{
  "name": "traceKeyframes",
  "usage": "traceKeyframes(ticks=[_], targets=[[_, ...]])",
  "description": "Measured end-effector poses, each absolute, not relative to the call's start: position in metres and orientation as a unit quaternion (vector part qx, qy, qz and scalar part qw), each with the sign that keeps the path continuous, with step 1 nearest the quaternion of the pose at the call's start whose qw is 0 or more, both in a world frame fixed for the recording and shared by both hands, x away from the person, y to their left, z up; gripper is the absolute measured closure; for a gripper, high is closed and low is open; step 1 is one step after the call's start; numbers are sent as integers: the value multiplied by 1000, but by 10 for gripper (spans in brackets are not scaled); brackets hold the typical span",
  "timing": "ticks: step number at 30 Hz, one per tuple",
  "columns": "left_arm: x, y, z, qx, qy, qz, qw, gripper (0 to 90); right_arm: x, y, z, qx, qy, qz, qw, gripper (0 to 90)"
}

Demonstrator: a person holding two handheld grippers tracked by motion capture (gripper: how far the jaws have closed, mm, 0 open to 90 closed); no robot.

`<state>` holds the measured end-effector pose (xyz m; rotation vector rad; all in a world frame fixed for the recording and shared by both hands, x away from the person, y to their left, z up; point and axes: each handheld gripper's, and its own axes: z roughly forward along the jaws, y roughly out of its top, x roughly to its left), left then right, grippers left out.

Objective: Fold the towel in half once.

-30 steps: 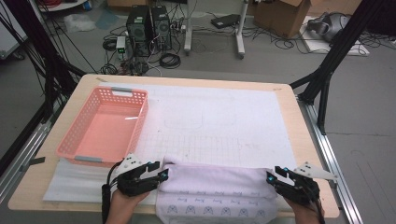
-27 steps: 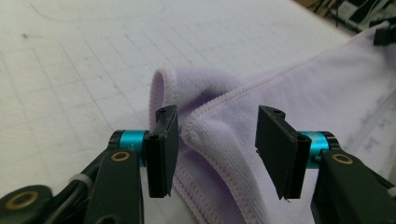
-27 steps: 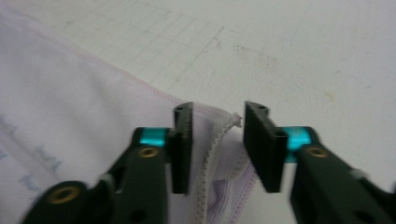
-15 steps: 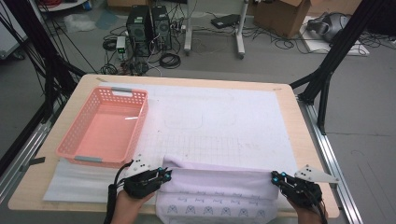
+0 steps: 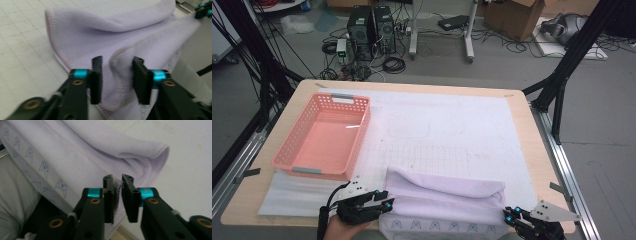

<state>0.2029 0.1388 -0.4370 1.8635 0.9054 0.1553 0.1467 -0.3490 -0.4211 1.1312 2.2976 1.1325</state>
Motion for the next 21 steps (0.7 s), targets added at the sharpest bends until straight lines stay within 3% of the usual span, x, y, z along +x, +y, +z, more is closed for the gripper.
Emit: traceKeyframes(ticks=[3,7,9,11,14,21], targets=[[208,144,-431,755,385,82,524,437,149,-353,-414,406,786,430,179,675],[220,149,-425,741,391,101,536,449,160,-355,-401,407,765,453,206,736],[225,148,-426,741,394,102,535,460,172,-349,-405,394,789,431,191,780],[228,147,-429,742,398,100,530,465,188,-336,-417,380,817,409,142,774],[232,146,-430,743,399,102,528,466,208,-316,-433,367,839,382,123,754],[241,141,-434,743,406,109,521,456,255,-308,-440,416,816,333,223,646]])
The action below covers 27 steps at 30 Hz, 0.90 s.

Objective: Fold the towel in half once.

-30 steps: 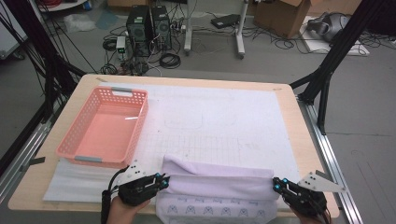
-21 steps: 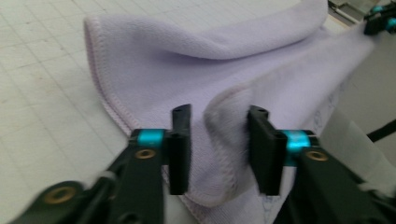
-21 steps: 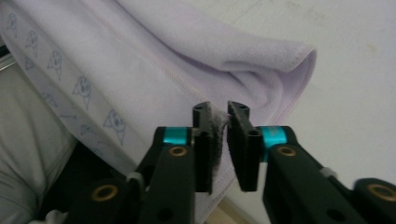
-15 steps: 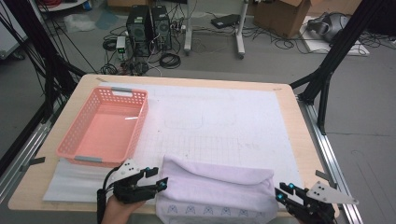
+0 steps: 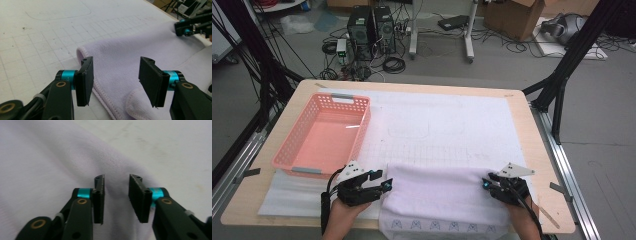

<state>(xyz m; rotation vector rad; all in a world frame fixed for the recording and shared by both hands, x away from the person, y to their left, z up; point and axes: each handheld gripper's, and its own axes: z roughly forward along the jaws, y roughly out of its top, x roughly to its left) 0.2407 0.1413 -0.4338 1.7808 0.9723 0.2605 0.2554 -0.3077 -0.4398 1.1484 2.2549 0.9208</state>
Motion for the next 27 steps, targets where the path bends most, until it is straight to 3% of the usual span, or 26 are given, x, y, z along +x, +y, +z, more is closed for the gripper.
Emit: traceKeyframes(ticks=[1,3,11,15,24,27], targets=[[242,140,-434,744,407,109,518,452,259,-308,-440,434,806,316,249,687],[246,137,-436,748,408,112,512,440,264,-316,-440,465,782,317,266,673],[267,128,-442,759,424,126,478,400,256,-347,-431,486,754,374,235,540],[278,127,-445,759,443,123,461,379,258,-354,-437,492,759,385,181,450],[286,122,-452,769,444,110,446,390,263,-344,-445,469,788,361,170,462],[284,120,-452,771,441,125,441,482,260,-343,-445,470,789,355,174,475]])
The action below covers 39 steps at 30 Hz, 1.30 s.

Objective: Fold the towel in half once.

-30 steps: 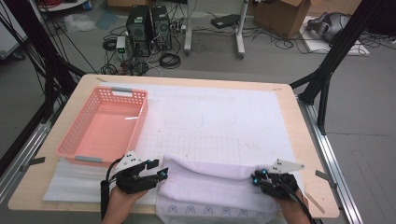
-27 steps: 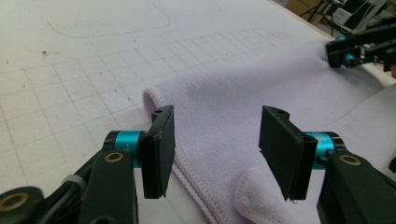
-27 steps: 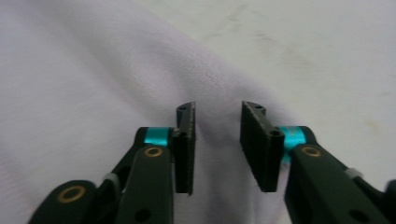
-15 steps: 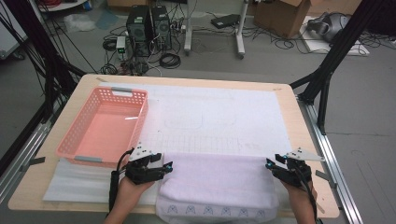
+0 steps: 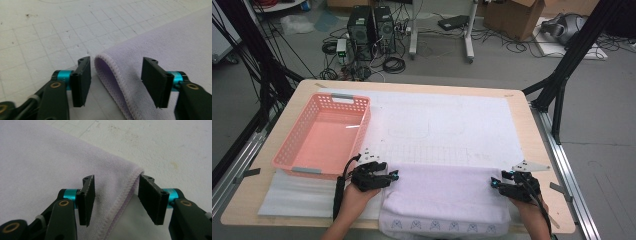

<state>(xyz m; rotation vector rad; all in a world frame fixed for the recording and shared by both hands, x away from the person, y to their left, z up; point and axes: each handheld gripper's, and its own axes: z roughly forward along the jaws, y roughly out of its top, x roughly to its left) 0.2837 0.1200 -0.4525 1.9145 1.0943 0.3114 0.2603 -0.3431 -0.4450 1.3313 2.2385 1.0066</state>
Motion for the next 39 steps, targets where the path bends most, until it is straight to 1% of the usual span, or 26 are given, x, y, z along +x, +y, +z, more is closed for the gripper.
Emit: traceKeyframes(ticks=[1,3,4,6,7,8,11,15,19,26,29,32,39], targets=[[283,119,-452,776,436,130,437,544,260,-343,-445,473,788,354,174,487],[282,116,-452,781,431,136,431,642,259,-341,-444,483,784,349,173,554],[282,116,-452,782,429,132,433,694,259,-340,-443,486,784,347,171,602],[282,114,-452,778,436,118,437,804,258,-339,-442,484,785,355,154,759],[282,113,-452,775,444,116,436,813,258,-339,-443,480,786,361,144,792],[283,112,-452,771,451,112,436,823,258,-338,-443,479,787,361,147,808],[286,113,-449,764,459,110,440,835,259,-340,-442,476,788,365,138,825],[295,113,-440,750,464,114,458,847,263,-343,-439,476,777,382,152,834],[306,113,-438,742,471,115,463,851,267,-342,-434,473,770,389,178,837],[319,112,-432,731,480,112,472,853,274,-344,-431,475,760,399,194,837],[329,108,-427,724,489,103,476,853,282,-343,-429,478,756,399,203,837],[343,104,-419,727,489,115,468,852,294,-344,-428,478,754,400,210,837],[375,101,-415,710,512,129,466,852,323,-345,-420,490,746,393,222,837]])
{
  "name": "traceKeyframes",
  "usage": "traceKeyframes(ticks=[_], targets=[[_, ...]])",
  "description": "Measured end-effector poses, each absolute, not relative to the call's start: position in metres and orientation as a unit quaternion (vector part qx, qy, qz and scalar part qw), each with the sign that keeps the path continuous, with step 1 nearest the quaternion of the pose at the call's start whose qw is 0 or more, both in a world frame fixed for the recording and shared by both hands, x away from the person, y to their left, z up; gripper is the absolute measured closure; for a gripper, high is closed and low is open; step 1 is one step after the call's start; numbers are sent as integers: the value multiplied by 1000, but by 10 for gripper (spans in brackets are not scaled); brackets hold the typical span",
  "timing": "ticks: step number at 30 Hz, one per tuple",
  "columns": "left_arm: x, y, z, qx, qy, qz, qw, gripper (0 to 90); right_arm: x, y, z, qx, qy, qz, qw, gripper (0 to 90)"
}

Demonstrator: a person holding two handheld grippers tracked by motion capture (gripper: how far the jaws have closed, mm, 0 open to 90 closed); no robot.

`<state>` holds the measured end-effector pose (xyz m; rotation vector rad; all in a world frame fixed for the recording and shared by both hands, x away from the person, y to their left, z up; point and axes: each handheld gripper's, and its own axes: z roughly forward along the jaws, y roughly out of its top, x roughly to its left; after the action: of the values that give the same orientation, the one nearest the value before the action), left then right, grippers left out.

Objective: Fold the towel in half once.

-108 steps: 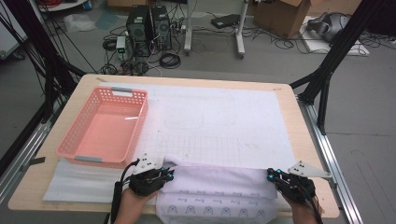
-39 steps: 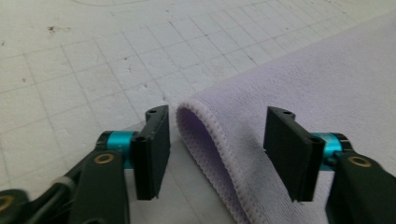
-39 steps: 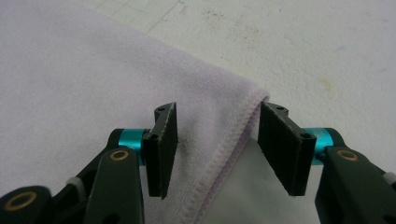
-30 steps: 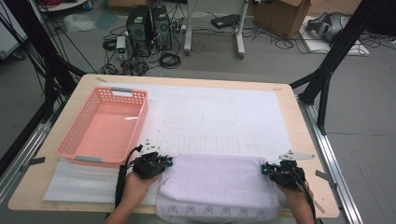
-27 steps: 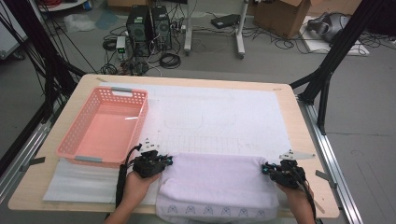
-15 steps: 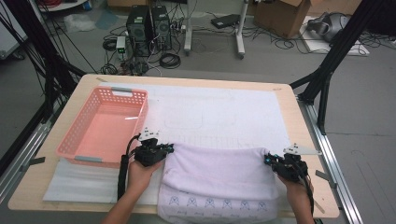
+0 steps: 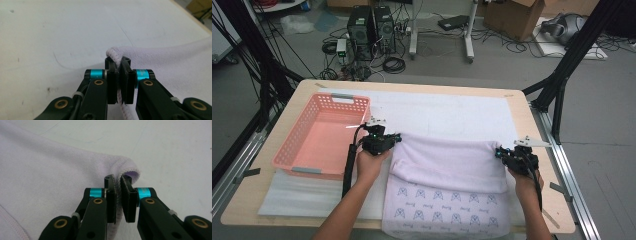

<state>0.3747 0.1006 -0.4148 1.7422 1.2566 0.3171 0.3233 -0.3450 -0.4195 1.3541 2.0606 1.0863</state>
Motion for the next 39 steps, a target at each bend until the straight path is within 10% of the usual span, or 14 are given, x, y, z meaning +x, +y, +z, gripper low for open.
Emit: traceKeyframes(ticks=[21,28,39], targets=[[429,103,-418,681,530,141,484,846,399,-336,-407,509,734,379,240,834],[422,100,-412,694,519,115,486,562,399,-333,-414,525,727,379,228,686],[390,96,-420,721,481,99,489,555,376,-340,-412,518,736,390,193,629]])
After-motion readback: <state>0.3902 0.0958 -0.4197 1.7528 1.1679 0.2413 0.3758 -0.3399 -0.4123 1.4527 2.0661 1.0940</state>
